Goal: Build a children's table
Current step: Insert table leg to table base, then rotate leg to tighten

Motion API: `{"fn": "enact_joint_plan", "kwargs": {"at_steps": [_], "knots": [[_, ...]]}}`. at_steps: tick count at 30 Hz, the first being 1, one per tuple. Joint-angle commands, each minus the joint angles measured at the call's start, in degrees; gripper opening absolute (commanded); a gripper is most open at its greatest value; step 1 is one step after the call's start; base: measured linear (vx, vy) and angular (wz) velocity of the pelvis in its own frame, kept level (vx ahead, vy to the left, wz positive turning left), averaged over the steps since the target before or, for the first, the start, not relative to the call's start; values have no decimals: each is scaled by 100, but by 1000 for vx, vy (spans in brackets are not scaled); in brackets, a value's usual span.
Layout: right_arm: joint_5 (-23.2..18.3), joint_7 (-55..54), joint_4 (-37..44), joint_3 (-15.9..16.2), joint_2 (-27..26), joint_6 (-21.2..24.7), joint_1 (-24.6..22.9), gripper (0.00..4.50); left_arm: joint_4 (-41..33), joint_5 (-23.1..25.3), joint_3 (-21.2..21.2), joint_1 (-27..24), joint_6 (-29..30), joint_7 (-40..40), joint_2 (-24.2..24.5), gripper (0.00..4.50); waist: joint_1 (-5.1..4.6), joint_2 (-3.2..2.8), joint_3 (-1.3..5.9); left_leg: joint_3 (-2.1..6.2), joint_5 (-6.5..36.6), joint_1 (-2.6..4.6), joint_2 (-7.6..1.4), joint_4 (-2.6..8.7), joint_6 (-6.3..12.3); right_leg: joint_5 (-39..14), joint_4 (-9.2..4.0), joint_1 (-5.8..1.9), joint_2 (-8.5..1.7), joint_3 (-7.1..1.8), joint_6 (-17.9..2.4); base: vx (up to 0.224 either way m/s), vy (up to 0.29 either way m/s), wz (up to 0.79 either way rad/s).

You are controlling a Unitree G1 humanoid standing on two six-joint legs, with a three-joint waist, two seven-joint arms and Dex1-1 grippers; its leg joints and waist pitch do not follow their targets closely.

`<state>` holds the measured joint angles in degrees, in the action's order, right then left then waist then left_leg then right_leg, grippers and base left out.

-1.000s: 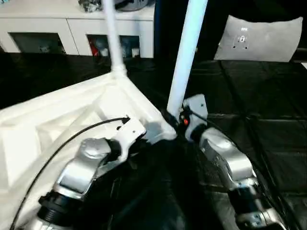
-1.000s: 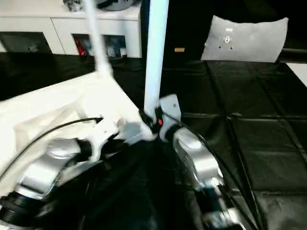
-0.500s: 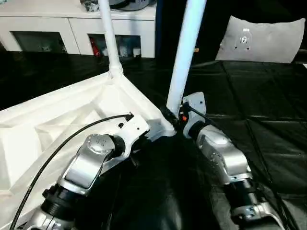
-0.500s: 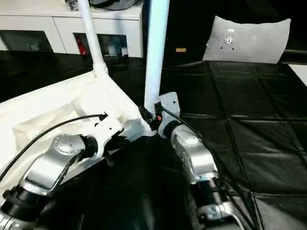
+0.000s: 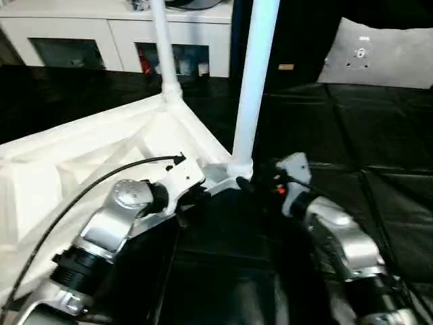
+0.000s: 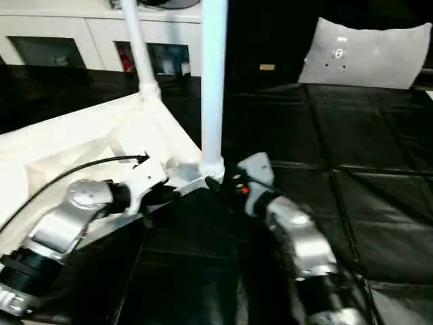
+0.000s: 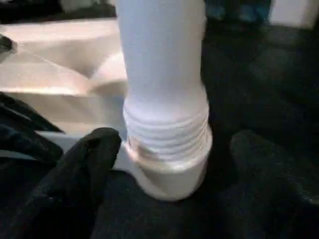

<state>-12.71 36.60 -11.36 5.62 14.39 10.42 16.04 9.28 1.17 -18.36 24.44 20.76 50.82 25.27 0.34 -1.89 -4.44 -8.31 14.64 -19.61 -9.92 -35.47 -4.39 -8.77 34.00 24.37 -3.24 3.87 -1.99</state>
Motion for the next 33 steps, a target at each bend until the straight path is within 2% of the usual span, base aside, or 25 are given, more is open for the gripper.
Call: {"fn": "enact_joint_plan", "kwargs": {"at_steps": [1, 2, 5, 12, 14, 19, 20, 24, 28, 30, 33], "knots": [[-124, 326, 269, -104, 152, -126, -35, 442, -12, 6, -77, 171, -482, 374, 170, 0, 31, -34, 408, 21, 222, -79, -239, 443, 569, -1121, -359, -438, -447, -306, -1423, 0, 0, 0], [-149, 509, 349, -102, 276, -180, -54, 447, 86, 12, -114, 197, -639, 500, 242, 0, 57, -63, 402, 19, 220, -67, -245, 440, 583, -1127, -365, -421, -444, -301, -1424, 0, 0, 0], [-24, 1077, 413, 46, 751, -519, -17, 447, 415, -22, -242, 279, -1215, 1049, 489, 0, 116, -60, 396, 10, 265, -58, -240, 441, 569, -1223, -368, -423, -443, -300, -1386, 0, 0, 0], [-48, 1753, 471, 271, 1092, -570, 78, 447, 437, -127, -360, 276, -1446, 1578, 654, 0, 184, -60, 410, 3, 96, -49, -269, 431, 613, -884, -309, -424, -458, -306, -1548, 0, 0, 0], [142, 2210, 421, 603, 1325, -672, 144, 447, 390, -171, -485, 275, -1556, 1967, 778, 0, 204, -38, 413, 7, 75, -56, -272, 430, 621, -899, -295, -436, -464, -302, -1557, 0, 0, 0], [241, 2364, 206, 755, 1312, -777, 252, 447, 348, -188, -585, 284, -1593, 2220, 848, 0, 209, -32, 404, 0, 154, -52, -266, 435, 570, -1113, -316, -432, -470, -306, -1520, 0, 0, 0], [209, 2419, 125, 760, 1272, -750, 295, 419, 399, -184, -588, 301, -1667, 2254, 840, 0, 217, -30, 398, -2, 198, -48, -270, 439, 562, -1170, -324, -428, -471, -308, -1514, 0, 0, 0], [156, 2413, -47, 730, 1181, -675, 393, 400, 460, -178, -584, 321, -1751, 2310, 820, 0, 220, -26, 413, 2, 160, -57, -267, 438, 509, -1128, -311, -446, -467, -305, -1484, 0, 0, 0], [10, 2505, -121, 719, 1121, -580, 432, 367, 423, -186, -590, 312, -1732, 2345, 822, 0, 224, -20, 426, 5, 16, -65, -265, 425, 560, -896, -277, -455, -465, -303, -1535, 0, 0, 0], [-58, 2567, -151, 713, 1086, -548, 436, 340, 384, -205, -592, 287, -1714, 2356, 832, 0, 229, -25, 426, 4, 27, -63, -268, 426, 574, -954, -285, -451, -469, -297, -1537, 0, 0, 0], [-93, 2623, -173, 696, 1062, -549, 436, 323, 353, -227, -594, 263, -1704, 2377, 847, 0, 238, -33, 435, 3, 21, -58, -266, 421, 551, -968, -284, -453, -465, -296, -1525, 0, 0, 0]]}}
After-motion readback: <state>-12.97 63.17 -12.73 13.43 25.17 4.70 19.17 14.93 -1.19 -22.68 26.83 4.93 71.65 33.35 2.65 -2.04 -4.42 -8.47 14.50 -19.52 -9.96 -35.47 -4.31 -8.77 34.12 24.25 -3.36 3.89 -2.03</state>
